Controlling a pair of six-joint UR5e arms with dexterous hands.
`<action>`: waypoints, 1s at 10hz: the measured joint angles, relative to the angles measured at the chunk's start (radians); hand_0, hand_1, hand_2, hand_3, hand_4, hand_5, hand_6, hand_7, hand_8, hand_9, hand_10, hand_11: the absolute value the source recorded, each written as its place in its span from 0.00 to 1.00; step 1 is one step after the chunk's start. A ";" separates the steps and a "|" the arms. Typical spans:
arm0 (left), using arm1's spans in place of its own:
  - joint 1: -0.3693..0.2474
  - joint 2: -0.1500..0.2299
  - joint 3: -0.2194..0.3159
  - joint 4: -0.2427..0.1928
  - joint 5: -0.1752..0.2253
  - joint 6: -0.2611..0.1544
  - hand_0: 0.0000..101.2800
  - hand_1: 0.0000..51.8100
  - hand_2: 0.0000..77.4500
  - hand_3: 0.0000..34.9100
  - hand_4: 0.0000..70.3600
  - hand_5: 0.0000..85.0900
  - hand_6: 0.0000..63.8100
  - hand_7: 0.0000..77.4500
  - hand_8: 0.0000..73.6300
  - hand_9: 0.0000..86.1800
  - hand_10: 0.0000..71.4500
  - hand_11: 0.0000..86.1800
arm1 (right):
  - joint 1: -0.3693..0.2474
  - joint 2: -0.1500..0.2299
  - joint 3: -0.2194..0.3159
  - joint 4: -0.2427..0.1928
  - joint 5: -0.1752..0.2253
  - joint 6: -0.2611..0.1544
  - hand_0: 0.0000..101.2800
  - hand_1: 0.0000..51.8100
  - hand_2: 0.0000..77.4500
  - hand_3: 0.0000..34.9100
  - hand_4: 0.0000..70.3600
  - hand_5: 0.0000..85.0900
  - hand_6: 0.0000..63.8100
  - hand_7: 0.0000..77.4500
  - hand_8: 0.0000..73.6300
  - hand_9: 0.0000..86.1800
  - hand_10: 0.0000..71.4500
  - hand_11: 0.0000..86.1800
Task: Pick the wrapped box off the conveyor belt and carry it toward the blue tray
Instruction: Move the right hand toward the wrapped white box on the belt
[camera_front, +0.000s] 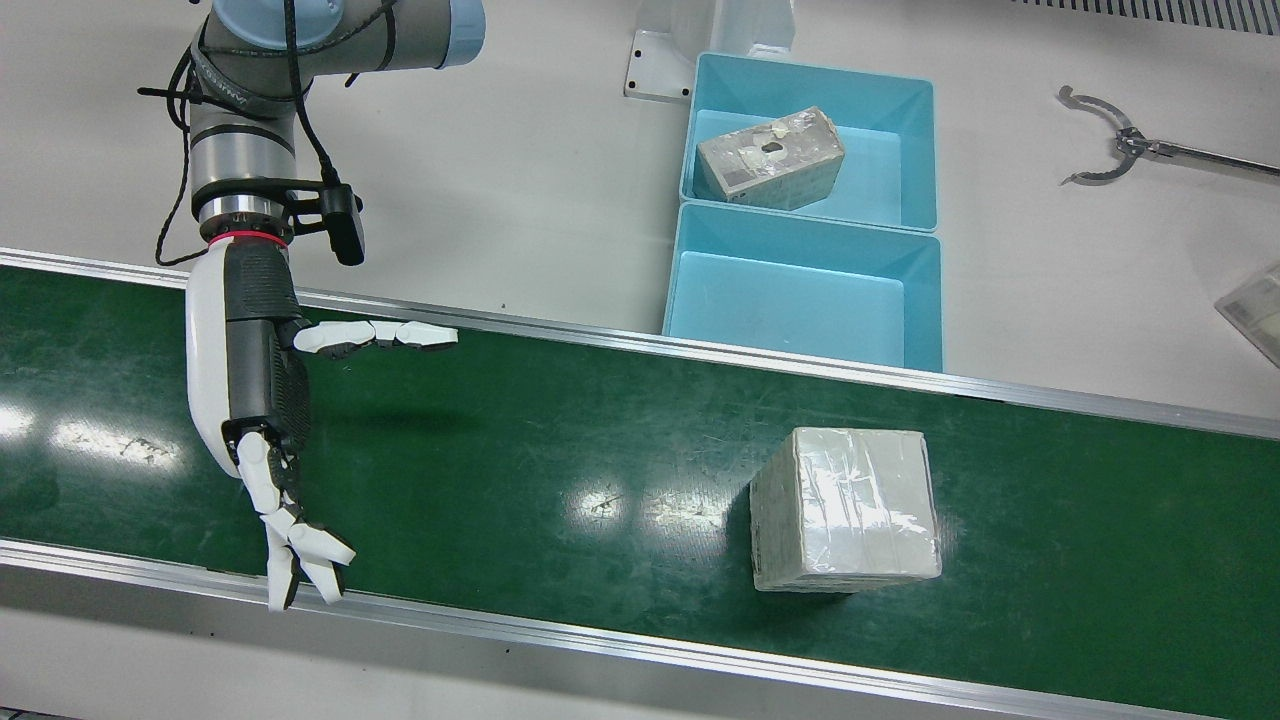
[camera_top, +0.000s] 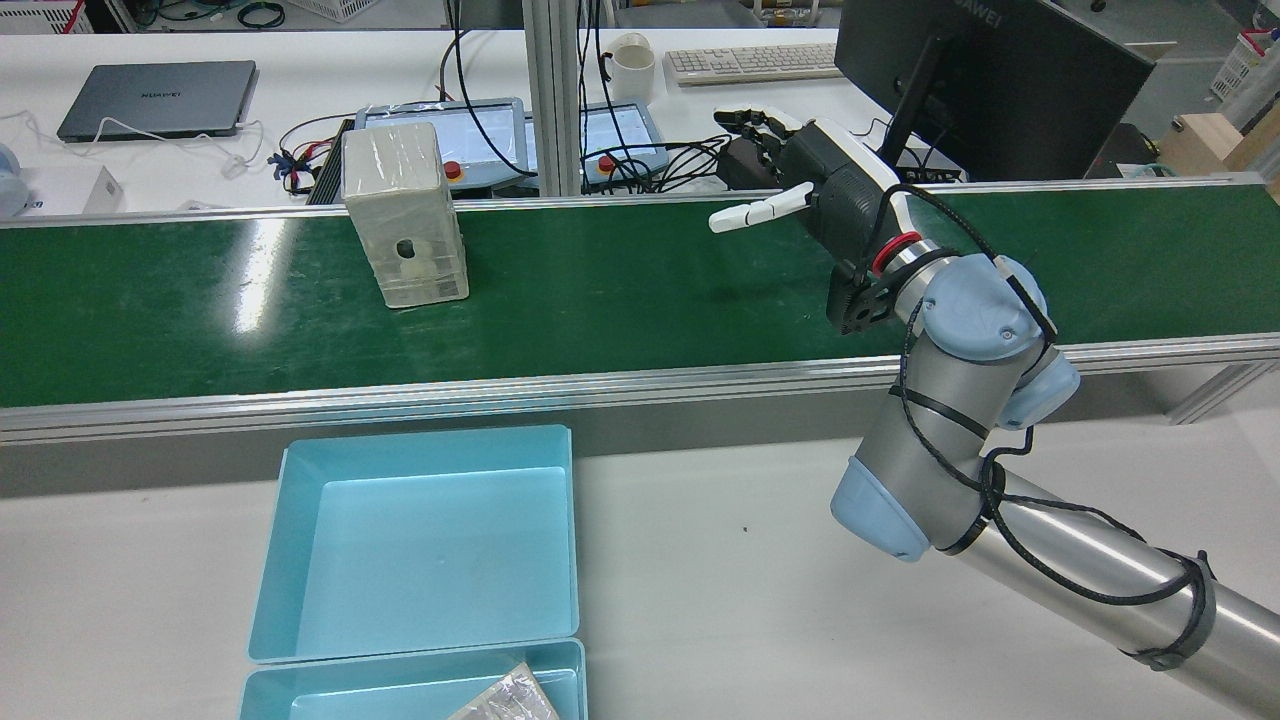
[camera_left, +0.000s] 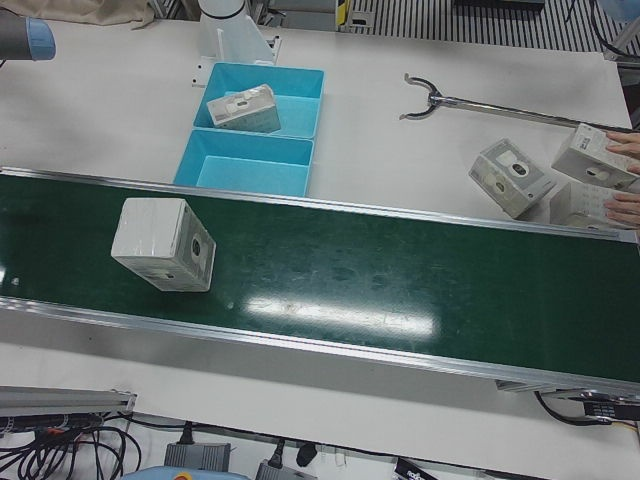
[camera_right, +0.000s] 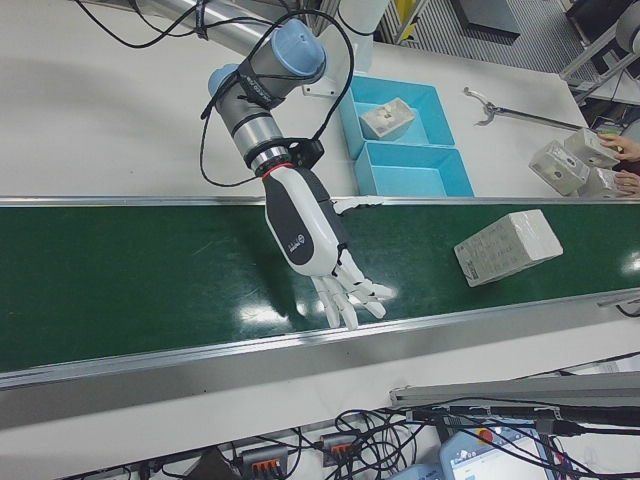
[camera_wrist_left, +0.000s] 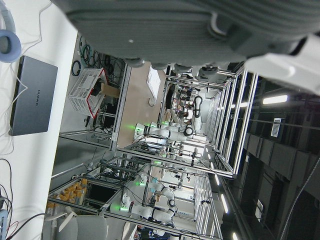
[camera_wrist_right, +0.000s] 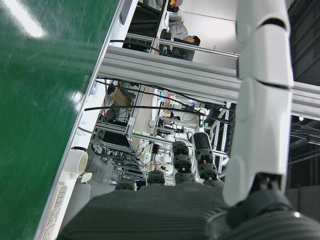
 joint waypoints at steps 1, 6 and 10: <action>0.000 0.000 0.000 0.000 0.000 0.000 0.00 0.00 0.01 0.00 0.00 0.01 0.00 0.00 0.01 0.00 0.01 0.01 | 0.000 0.000 -0.007 0.000 0.000 0.002 0.47 0.26 0.14 0.16 0.05 0.29 0.08 0.05 0.03 0.02 0.00 0.01; 0.000 0.000 0.000 0.000 0.000 0.000 0.00 0.00 0.01 0.00 0.00 0.01 0.00 0.00 0.01 0.00 0.00 0.01 | -0.003 0.001 -0.022 0.031 -0.001 0.000 0.47 0.26 0.13 0.16 0.05 0.29 0.08 0.05 0.01 0.02 0.00 0.01; 0.000 0.000 0.000 0.000 0.000 0.000 0.00 0.00 0.01 0.00 0.00 0.01 0.00 0.01 0.01 0.00 0.00 0.01 | -0.008 0.001 -0.022 0.035 -0.001 -0.002 0.46 0.24 0.13 0.18 0.05 0.28 0.07 0.05 0.01 0.02 0.00 0.01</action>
